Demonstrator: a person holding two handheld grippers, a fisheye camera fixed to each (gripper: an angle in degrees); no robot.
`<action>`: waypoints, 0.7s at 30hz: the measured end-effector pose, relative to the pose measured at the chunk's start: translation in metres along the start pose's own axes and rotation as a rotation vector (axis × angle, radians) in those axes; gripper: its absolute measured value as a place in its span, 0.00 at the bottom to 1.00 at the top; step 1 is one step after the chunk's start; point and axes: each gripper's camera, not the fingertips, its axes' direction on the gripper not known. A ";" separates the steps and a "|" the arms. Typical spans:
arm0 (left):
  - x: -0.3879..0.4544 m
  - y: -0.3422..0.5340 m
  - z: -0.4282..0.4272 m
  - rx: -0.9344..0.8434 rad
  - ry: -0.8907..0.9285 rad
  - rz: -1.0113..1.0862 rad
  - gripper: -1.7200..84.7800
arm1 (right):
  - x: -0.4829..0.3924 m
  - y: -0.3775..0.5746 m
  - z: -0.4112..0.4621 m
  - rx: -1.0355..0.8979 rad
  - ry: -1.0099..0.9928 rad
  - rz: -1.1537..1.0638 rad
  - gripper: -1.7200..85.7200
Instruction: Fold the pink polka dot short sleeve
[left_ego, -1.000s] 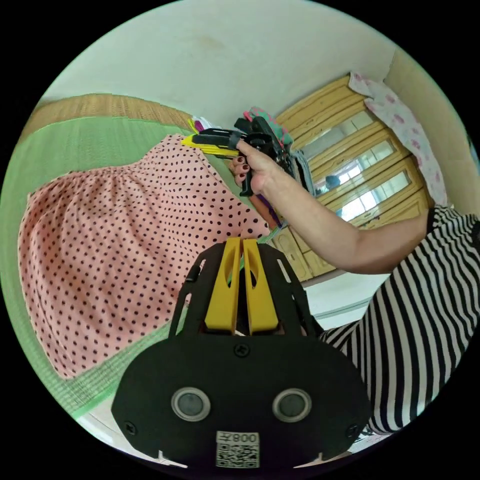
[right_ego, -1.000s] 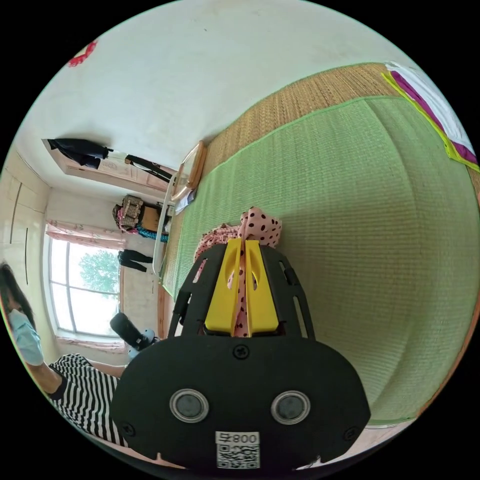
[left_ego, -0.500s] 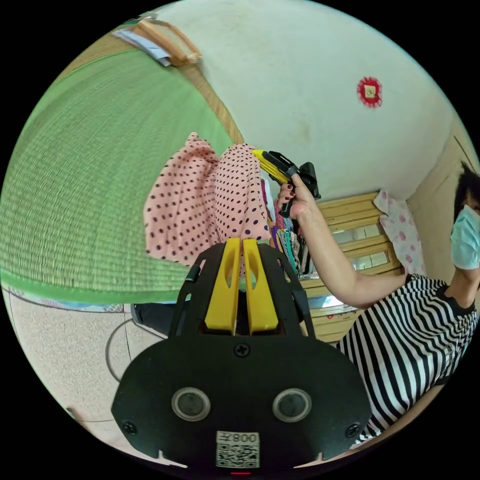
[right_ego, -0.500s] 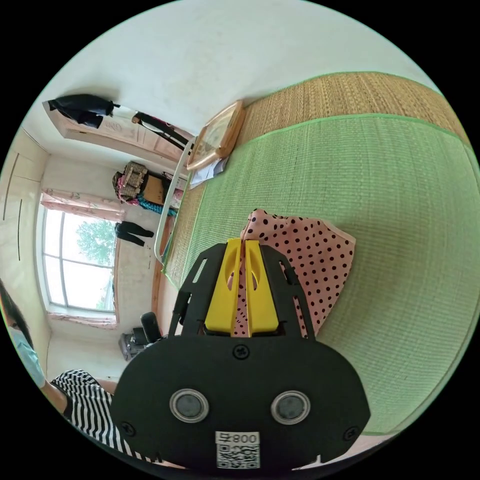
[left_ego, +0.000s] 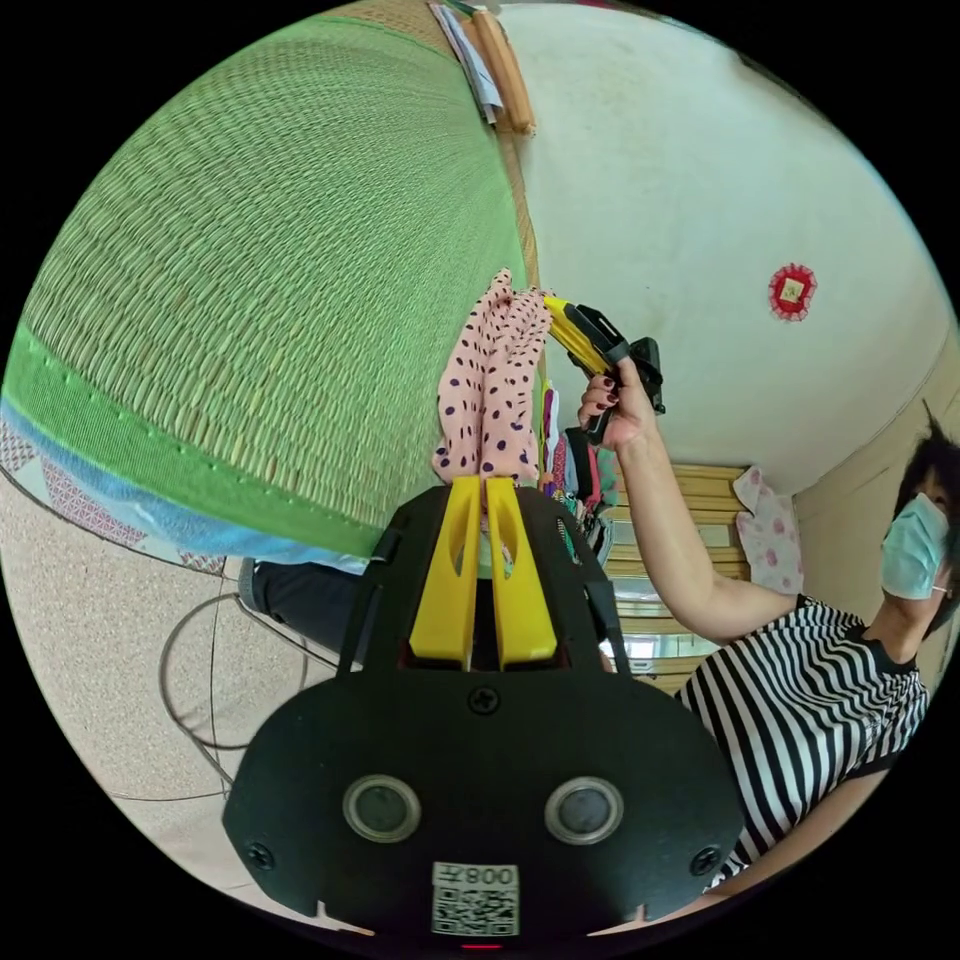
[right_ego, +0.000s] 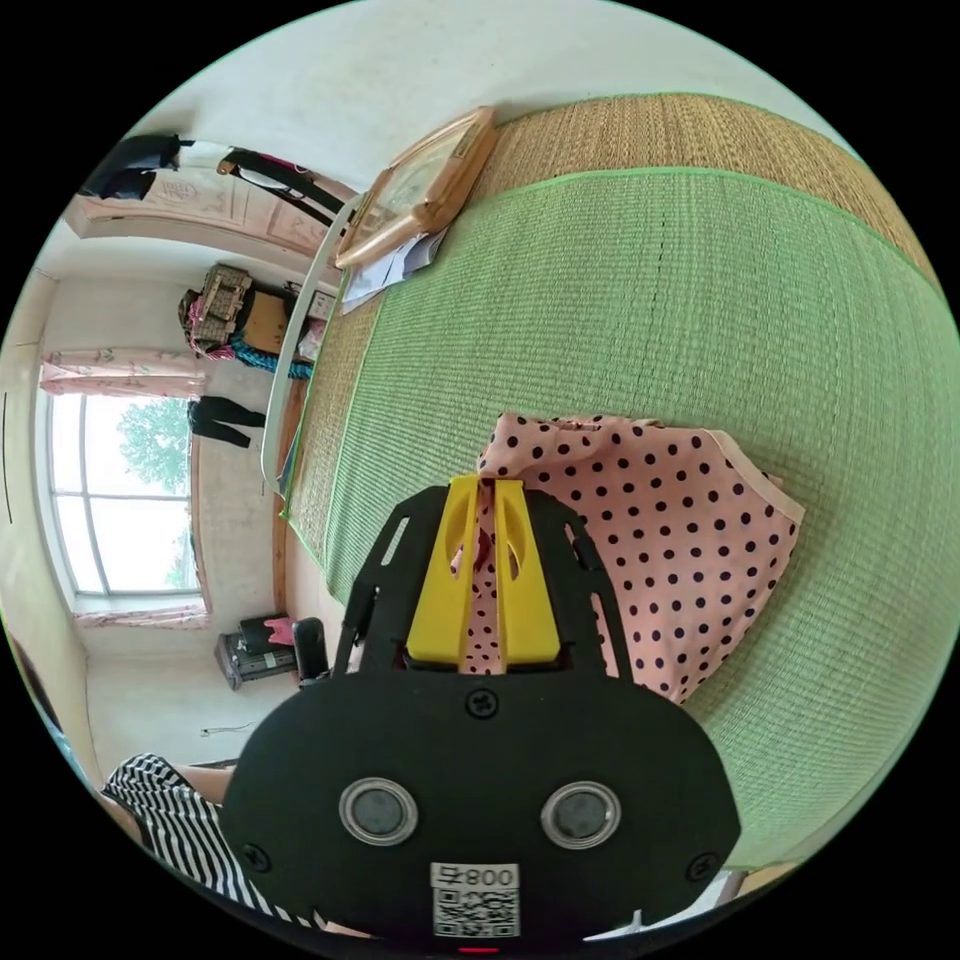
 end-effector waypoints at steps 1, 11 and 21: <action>0.009 0.000 -0.006 0.002 0.008 0.000 0.03 | 0.001 0.000 0.003 0.005 -0.002 -0.020 0.06; 0.103 0.018 -0.046 -0.018 -0.004 0.028 0.02 | 0.016 0.004 0.012 0.024 0.015 -0.162 0.06; 0.207 0.025 -0.051 -0.065 -0.094 0.203 0.02 | 0.064 -0.026 0.078 -0.037 0.129 -0.127 0.02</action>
